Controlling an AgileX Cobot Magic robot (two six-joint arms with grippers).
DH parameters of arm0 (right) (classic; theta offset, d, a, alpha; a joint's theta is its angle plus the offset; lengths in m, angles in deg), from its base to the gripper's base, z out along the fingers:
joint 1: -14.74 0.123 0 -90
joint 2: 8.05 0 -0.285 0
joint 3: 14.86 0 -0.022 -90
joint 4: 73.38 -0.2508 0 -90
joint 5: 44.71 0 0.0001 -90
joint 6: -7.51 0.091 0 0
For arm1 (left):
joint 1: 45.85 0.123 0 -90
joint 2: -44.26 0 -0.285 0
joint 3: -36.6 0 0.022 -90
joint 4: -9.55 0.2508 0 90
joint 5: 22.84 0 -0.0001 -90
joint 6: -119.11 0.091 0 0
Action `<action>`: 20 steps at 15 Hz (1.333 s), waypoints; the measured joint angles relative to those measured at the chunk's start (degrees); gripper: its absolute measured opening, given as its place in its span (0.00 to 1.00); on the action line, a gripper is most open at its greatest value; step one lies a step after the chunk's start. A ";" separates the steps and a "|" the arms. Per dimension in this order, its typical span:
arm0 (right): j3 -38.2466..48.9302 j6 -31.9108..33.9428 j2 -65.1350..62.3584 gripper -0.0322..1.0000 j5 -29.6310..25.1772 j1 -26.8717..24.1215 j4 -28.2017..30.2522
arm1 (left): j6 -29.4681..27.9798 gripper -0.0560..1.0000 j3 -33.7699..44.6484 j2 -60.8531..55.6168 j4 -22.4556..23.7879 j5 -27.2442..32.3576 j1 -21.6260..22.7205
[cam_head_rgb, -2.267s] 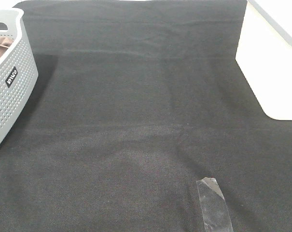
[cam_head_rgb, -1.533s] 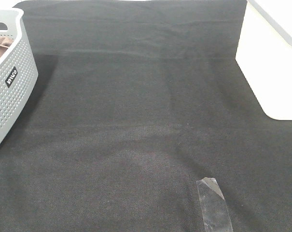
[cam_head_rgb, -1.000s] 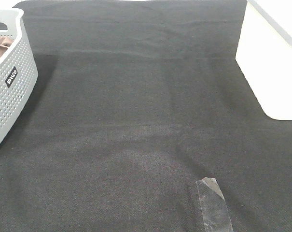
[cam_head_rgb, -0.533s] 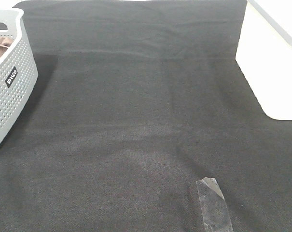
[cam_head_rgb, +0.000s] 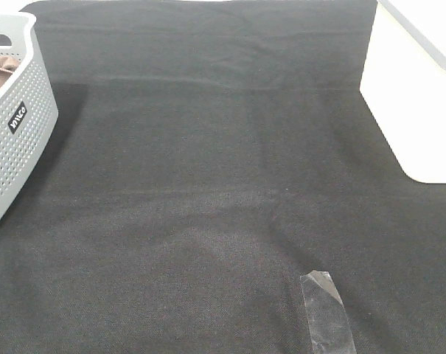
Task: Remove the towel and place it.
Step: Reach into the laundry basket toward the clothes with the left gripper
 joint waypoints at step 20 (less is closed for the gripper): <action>0.00 0.00 0.00 0.76 0.00 0.00 0.00 | 8.08 0.99 -6.59 8.65 -0.52 4.47 0.00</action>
